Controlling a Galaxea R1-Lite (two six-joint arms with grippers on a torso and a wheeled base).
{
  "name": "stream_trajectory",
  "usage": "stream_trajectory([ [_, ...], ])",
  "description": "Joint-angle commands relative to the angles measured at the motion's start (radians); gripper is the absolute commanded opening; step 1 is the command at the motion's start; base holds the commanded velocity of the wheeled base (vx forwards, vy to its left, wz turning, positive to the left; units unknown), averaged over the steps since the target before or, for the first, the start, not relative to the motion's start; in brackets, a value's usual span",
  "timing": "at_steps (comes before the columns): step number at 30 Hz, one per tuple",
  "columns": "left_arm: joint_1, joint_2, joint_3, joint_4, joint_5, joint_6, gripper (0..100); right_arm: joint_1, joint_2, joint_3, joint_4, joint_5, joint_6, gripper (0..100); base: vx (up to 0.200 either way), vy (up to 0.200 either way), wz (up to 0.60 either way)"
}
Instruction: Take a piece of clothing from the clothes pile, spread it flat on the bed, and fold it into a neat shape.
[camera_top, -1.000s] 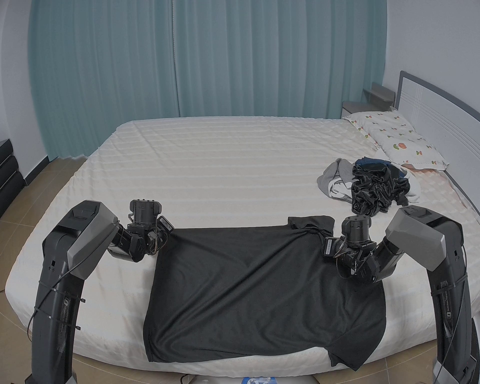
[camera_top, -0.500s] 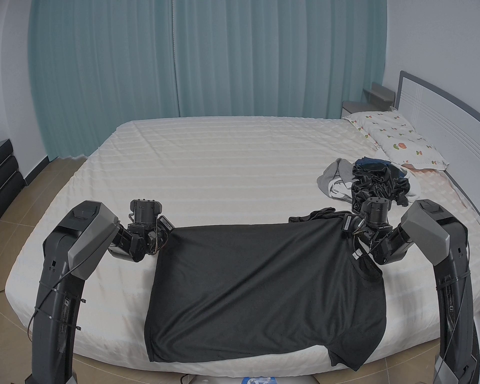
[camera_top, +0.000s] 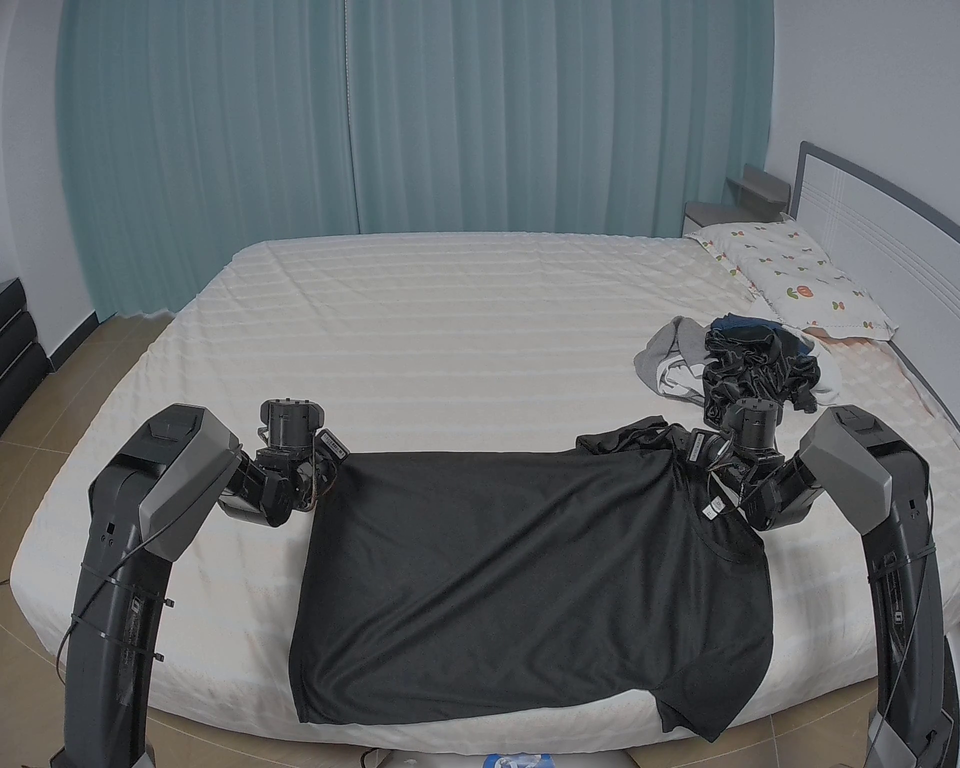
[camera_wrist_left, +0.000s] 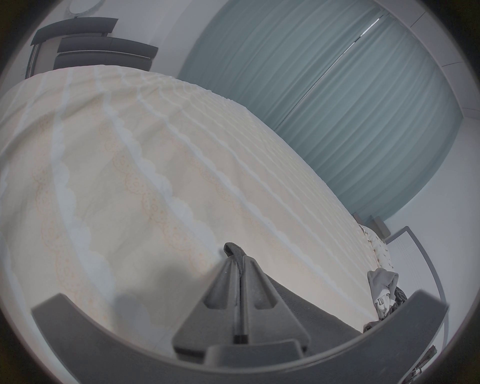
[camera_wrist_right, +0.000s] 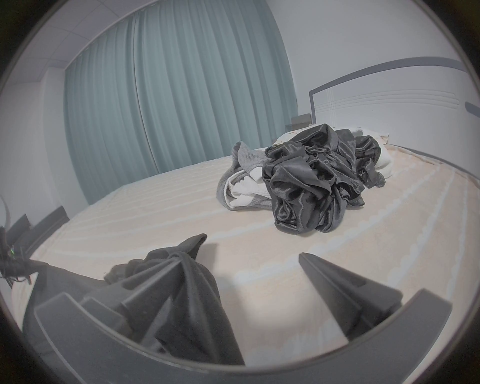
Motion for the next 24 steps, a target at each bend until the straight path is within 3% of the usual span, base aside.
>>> stream_trajectory([
  [1, 0.0, 0.001, 0.0, 0.0, -0.001, -0.001, 0, -0.018, -0.092, 0.108, 0.007, 0.071, 0.041, 100, 0.0, 0.0, 0.0],
  [3, 0.0, 0.003, -0.002, -0.002, -0.001, 0.0, 0, -0.038, -0.105, 0.149, 0.004, 0.097, 0.041, 100, 0.0, 0.0, 0.0],
  [12, -0.001, 0.004, -0.002, -0.002, -0.001, 0.0, 0, -0.128, -0.068, 0.151, 0.003, 0.102, 0.047, 100, 0.0, 0.0, 0.0],
  [19, -0.001, 0.007, -0.003, -0.002, -0.001, 0.0, 0, -0.131, -0.101, 0.212, -0.022, 0.208, 0.15, 100, 0.0, 0.0, 0.0],
  [24, 0.0, 0.009, -0.005, -0.002, -0.001, 0.0, 0, -0.125, -0.101, 0.215, -0.042, 0.226, 0.159, 100, 0.0, 0.0, 0.0],
])
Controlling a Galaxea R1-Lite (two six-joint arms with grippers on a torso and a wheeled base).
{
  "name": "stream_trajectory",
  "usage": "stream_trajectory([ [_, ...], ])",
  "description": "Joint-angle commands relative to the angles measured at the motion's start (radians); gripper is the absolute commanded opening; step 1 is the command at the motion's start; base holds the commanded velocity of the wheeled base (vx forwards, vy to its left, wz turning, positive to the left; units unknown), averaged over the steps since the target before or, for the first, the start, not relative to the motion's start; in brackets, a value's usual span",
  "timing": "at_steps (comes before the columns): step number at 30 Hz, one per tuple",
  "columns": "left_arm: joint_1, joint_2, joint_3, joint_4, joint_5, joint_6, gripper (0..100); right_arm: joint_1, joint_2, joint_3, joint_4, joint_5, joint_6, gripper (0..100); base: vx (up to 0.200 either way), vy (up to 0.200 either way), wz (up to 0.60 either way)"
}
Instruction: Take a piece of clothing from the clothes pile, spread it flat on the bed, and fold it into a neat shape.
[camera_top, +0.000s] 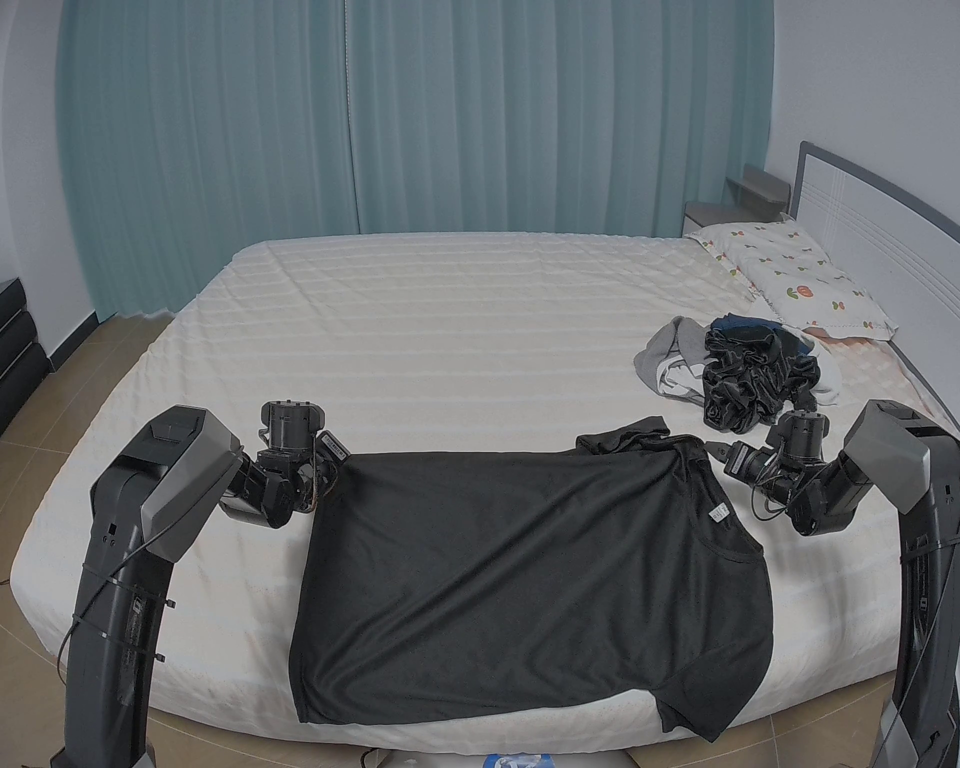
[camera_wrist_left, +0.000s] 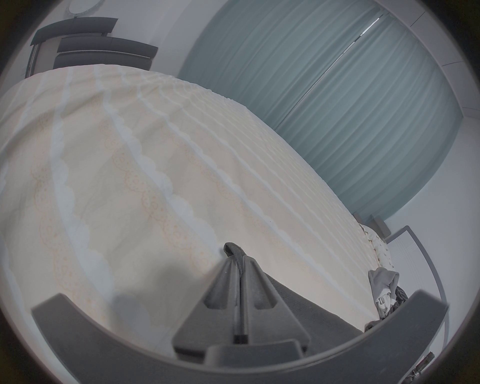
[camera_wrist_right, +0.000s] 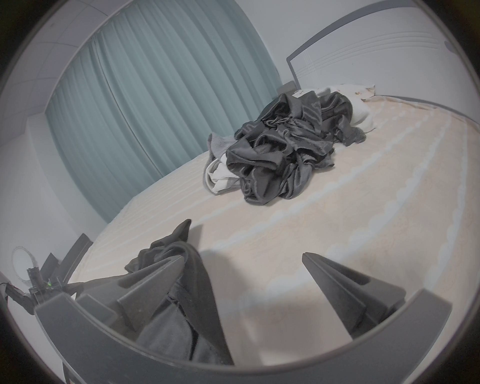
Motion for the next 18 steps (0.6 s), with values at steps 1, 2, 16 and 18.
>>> stream_trajectory([
  [1, 0.001, 0.002, -0.001, 0.0, 0.0, -0.001, 0, 0.003, -0.012, 0.007, -0.013, 0.002, 0.002, 100, 0.0, 0.0, 0.0],
  [2, -0.001, 0.002, -0.001, 0.0, 0.0, -0.001, 0, 0.007, -0.007, 0.012, -0.028, 0.004, 0.002, 100, 0.0, 0.0, 0.0],
  [16, 0.001, 0.002, -0.001, 0.001, 0.0, -0.001, 0, 0.018, 0.023, 0.026, -0.03, 0.007, 0.004, 0, 0.0, 0.0, 0.0],
  [18, 0.001, 0.002, -0.003, 0.001, 0.0, -0.001, 0, 0.021, 0.03, 0.024, -0.032, 0.007, 0.004, 0, 0.0, 0.0, 0.0],
])
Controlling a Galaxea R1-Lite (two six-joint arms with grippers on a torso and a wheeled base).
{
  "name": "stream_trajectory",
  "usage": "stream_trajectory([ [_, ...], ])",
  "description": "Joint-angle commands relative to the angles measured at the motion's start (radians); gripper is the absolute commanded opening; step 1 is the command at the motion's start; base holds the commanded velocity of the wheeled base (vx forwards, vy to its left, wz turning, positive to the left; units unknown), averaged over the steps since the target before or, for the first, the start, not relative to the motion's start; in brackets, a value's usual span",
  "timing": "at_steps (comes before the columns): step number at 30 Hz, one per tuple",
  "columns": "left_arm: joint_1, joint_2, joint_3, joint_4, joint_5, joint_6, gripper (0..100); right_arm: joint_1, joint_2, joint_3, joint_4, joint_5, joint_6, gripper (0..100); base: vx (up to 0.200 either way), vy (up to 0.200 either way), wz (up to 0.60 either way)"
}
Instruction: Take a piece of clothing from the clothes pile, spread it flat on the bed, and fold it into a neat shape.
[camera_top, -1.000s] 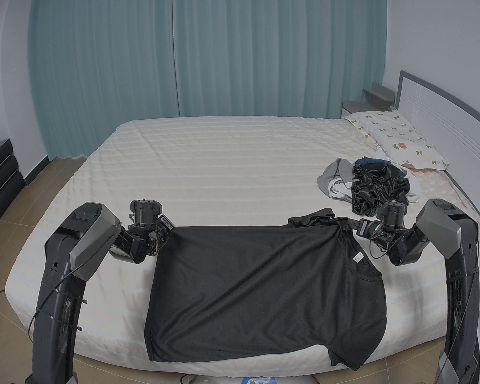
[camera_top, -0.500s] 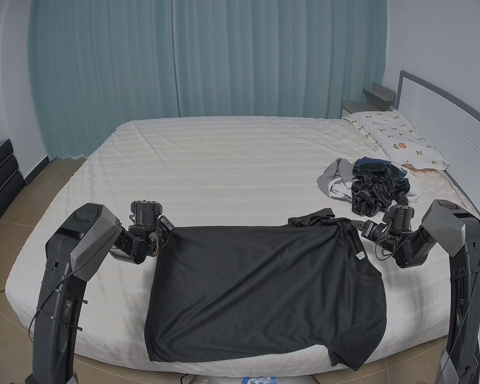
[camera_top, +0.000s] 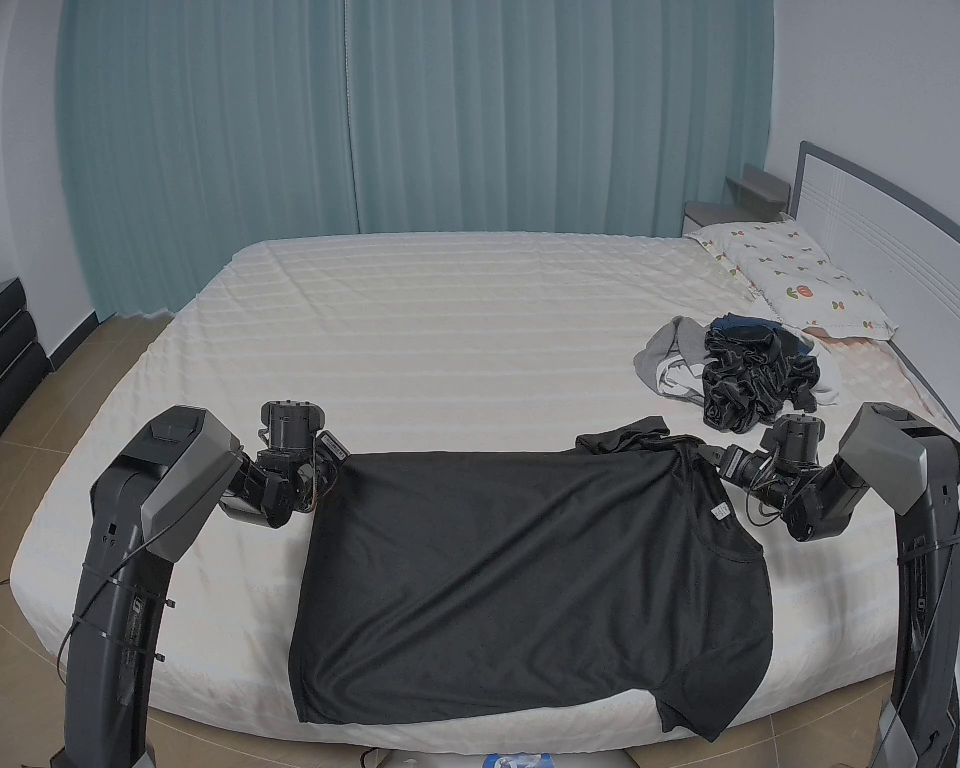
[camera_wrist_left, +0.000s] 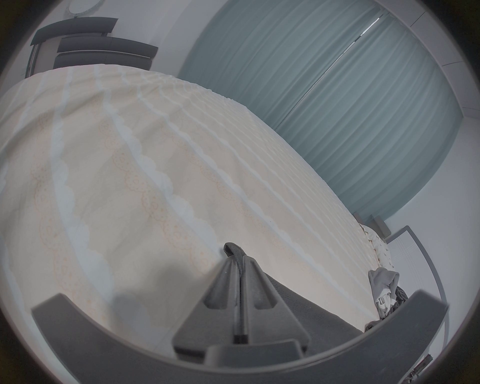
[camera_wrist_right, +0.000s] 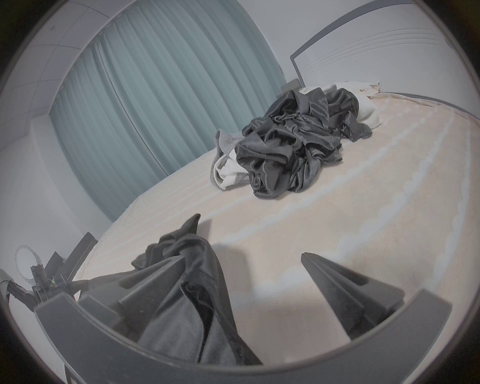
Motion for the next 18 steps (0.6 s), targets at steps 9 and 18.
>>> stream_trajectory([
  [9, 0.0, 0.006, -0.009, 0.0, 0.0, 0.001, 0, -0.012, 0.014, -0.016, -0.002, -0.006, 0.003, 0, 0.0, 0.0, 0.0],
  [18, 0.0, 0.018, -0.022, -0.003, 0.002, 0.006, 0, -0.033, 0.017, -0.038, -0.002, -0.015, 0.004, 0, 0.0, 0.0, 0.0],
])
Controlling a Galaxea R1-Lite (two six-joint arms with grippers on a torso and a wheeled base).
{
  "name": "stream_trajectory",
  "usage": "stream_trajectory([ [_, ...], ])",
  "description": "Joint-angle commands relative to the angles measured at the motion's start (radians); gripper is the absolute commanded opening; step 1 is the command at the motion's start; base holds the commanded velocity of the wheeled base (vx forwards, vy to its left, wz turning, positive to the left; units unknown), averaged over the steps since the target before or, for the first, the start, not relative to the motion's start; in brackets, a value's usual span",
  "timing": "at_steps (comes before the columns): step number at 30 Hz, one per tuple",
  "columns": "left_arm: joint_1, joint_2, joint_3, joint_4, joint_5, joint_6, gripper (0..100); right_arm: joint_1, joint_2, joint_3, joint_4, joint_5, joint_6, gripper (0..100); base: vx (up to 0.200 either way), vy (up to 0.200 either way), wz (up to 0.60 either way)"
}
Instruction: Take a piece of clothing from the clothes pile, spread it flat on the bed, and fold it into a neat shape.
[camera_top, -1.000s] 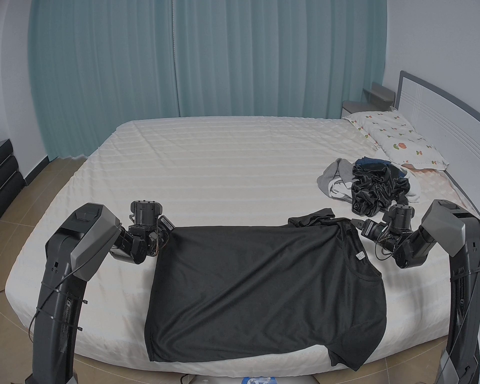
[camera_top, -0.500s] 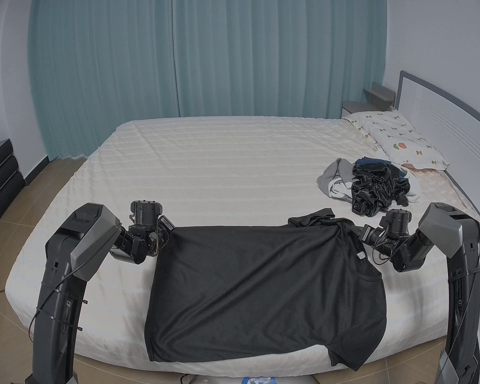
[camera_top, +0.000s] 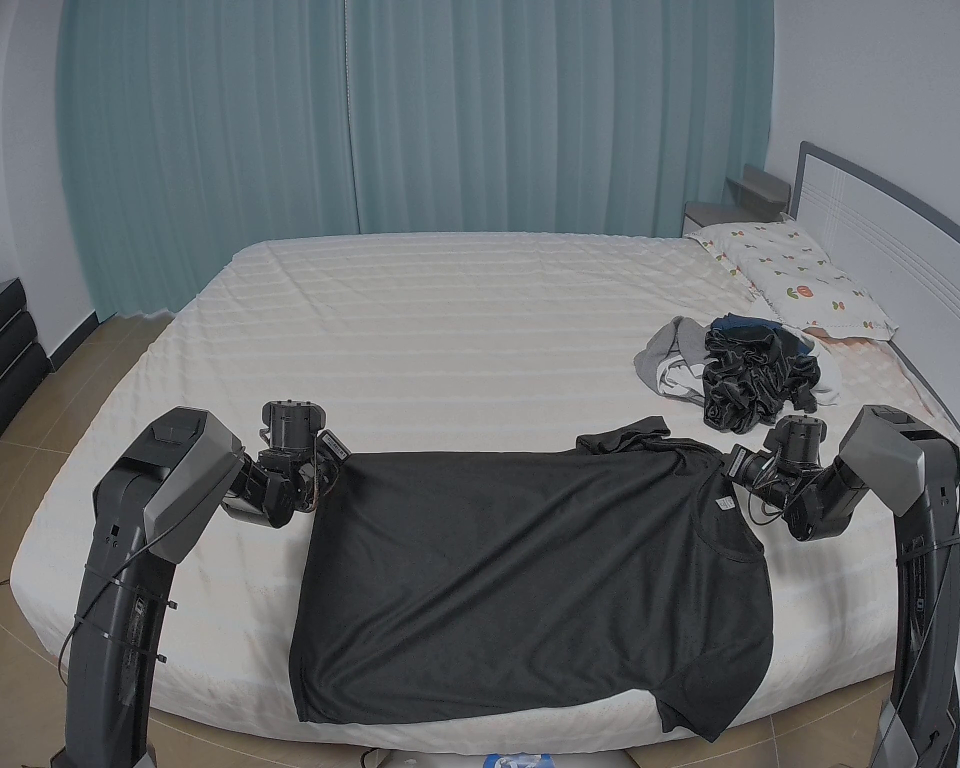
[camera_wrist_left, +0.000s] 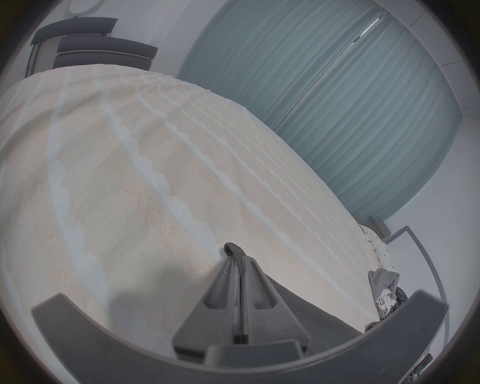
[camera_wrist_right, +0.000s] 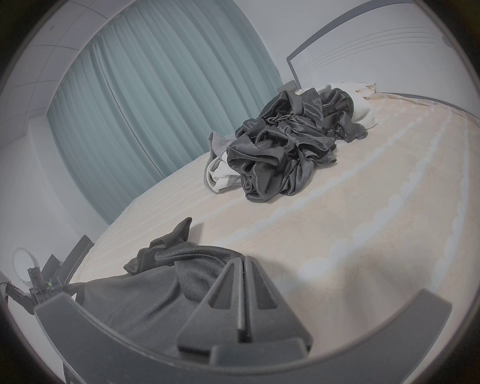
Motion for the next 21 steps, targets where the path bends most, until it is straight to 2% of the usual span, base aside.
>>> stream_trajectory([
  [1, 0.0, 0.006, -0.002, -0.003, 0.001, 0.005, 0, -0.008, 0.003, -0.008, -0.001, -0.001, 0.0, 0, 0.0, 0.0, 0.0],
  [8, 0.0, 0.01, -0.002, -0.01, -0.001, 0.011, 0, -0.014, 0.002, 0.0, 0.03, -0.017, -0.009, 0, 0.0, 0.0, 0.0],
  [9, 0.0, 0.009, -0.002, -0.009, -0.001, 0.011, 0, -0.016, 0.0, 0.001, 0.03, -0.017, -0.009, 100, 0.0, 0.0, 0.0],
  [12, -0.001, 0.007, 0.001, -0.006, -0.001, 0.014, 0, -0.013, -0.012, 0.007, 0.025, -0.017, -0.008, 100, 0.0, 0.0, 0.0],
  [13, -0.001, 0.007, 0.001, -0.006, -0.001, 0.014, 100, -0.011, -0.014, 0.007, 0.022, -0.017, -0.009, 100, 0.0, 0.0, 0.0],
  [18, -0.001, 0.009, 0.002, -0.01, -0.001, 0.015, 100, -0.002, -0.072, 0.003, 0.03, -0.024, -0.006, 100, 0.0, 0.0, 0.0],
  [21, -0.001, 0.003, 0.007, -0.012, 0.007, 0.014, 100, 0.046, -0.179, -0.003, 0.079, -0.027, 0.011, 100, 0.0, 0.0, 0.0],
])
